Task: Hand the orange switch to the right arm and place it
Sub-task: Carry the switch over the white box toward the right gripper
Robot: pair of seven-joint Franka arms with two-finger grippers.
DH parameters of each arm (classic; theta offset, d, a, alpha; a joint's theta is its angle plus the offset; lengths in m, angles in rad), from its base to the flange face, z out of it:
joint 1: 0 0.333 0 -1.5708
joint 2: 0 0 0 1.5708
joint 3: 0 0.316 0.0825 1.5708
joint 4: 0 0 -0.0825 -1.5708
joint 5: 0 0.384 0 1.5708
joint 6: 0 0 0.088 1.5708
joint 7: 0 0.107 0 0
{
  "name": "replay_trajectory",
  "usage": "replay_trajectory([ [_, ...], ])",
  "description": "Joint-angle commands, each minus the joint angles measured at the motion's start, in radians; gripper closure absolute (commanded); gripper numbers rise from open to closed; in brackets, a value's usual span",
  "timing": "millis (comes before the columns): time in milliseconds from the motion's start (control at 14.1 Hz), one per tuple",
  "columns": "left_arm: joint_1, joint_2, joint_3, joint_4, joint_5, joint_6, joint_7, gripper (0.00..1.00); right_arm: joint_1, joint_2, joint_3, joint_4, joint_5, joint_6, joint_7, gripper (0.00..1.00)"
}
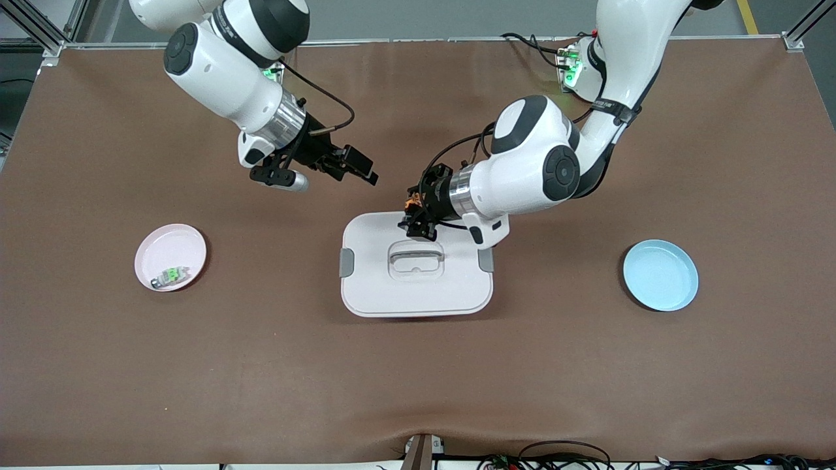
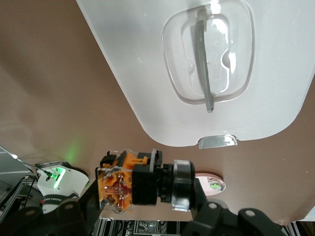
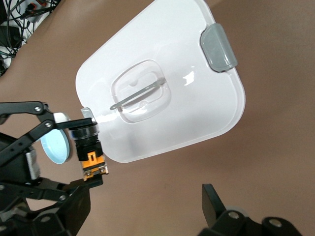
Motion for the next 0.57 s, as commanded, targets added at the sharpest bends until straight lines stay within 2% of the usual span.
replay_trajectory([
  [0, -0.023, 0.022, 0.005, 0.048, -0.016, -0.013, -0.036, 1.0, -0.01, -0.025, 0.004, -0.021, 0.024, 0.008, -0.057, 0.0],
  [142, -0.043, 0.029, 0.005, 0.054, -0.019, -0.007, -0.062, 1.0, -0.008, -0.002, 0.004, -0.014, 0.036, 0.008, -0.143, 0.0],
  [283, -0.054, 0.037, 0.005, 0.06, -0.019, -0.004, -0.067, 1.0, -0.004, 0.026, 0.004, 0.004, 0.101, 0.011, -0.16, 0.0],
  [496, -0.076, 0.042, 0.005, 0.068, -0.019, -0.002, -0.094, 1.0, 0.013, 0.063, 0.005, 0.013, 0.115, 0.07, -0.161, 0.0],
])
